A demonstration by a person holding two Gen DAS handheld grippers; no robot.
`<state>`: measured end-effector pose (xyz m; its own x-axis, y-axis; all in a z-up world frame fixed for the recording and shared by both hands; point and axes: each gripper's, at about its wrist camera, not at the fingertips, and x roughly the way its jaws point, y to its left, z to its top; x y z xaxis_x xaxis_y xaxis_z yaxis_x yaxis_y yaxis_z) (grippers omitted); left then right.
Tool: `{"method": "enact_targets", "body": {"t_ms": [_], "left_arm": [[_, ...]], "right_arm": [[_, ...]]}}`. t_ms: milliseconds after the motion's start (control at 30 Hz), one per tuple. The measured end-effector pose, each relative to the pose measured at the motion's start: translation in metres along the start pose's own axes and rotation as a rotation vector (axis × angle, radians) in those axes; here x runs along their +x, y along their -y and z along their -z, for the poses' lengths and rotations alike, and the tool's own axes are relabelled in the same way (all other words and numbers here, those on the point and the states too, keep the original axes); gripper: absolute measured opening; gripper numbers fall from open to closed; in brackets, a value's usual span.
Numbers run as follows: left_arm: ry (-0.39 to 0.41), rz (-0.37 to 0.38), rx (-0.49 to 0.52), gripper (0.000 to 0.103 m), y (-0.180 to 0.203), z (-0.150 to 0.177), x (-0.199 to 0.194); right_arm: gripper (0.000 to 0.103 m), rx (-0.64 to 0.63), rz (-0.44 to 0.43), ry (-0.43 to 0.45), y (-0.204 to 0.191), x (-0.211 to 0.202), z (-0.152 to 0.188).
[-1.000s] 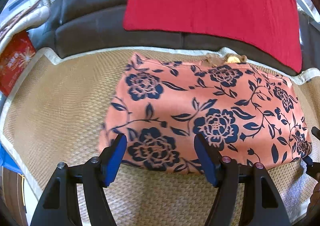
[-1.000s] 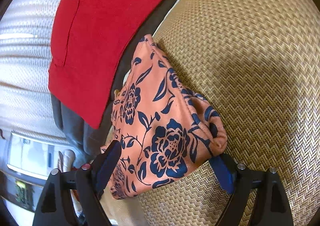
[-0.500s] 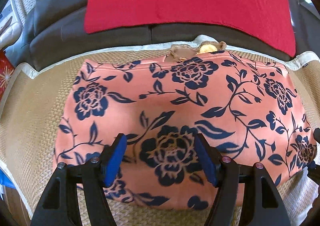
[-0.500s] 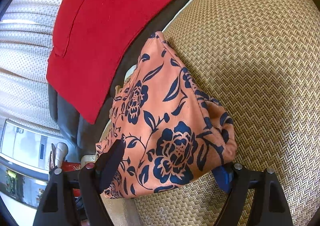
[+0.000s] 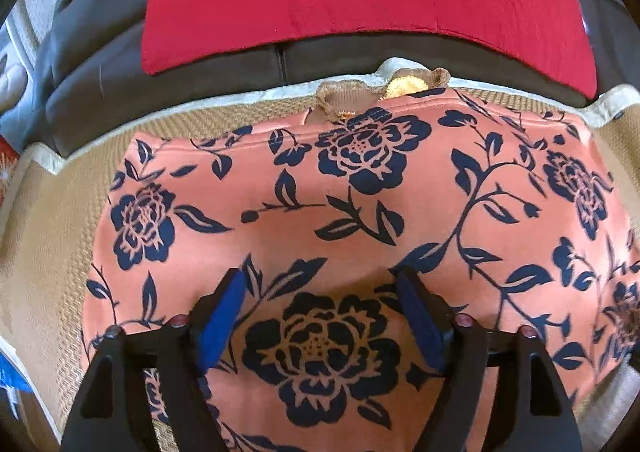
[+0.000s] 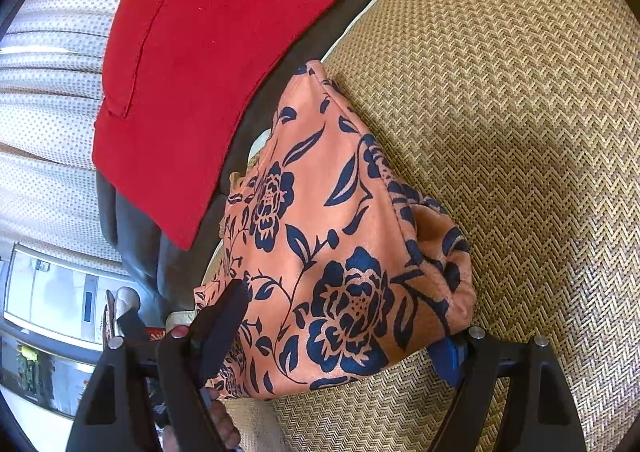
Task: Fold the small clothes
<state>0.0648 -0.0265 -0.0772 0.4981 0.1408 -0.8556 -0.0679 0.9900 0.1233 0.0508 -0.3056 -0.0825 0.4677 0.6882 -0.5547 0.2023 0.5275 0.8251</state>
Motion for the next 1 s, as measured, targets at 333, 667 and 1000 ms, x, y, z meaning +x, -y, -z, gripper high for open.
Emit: {"method": "enact_targets", "body": {"t_ms": [333,667,1000], "left_arm": [[0.006,0.027,0.004,0.085,-0.002,-0.007,-0.004],[-0.016,0.039,0.004,0.085,-0.002,-0.003,0.003],[0.043,0.038,-0.016,0.085,-0.008,-0.005,-0.016]], "right_arm": [[0.087,0.009,0.005,-0.003,0.005,0.002,0.002],[0.087,0.001,0.033,-0.007,-0.004,0.006,0.001],[0.087,-0.008,0.045,-0.013,-0.007,0.01,0.0]]}}
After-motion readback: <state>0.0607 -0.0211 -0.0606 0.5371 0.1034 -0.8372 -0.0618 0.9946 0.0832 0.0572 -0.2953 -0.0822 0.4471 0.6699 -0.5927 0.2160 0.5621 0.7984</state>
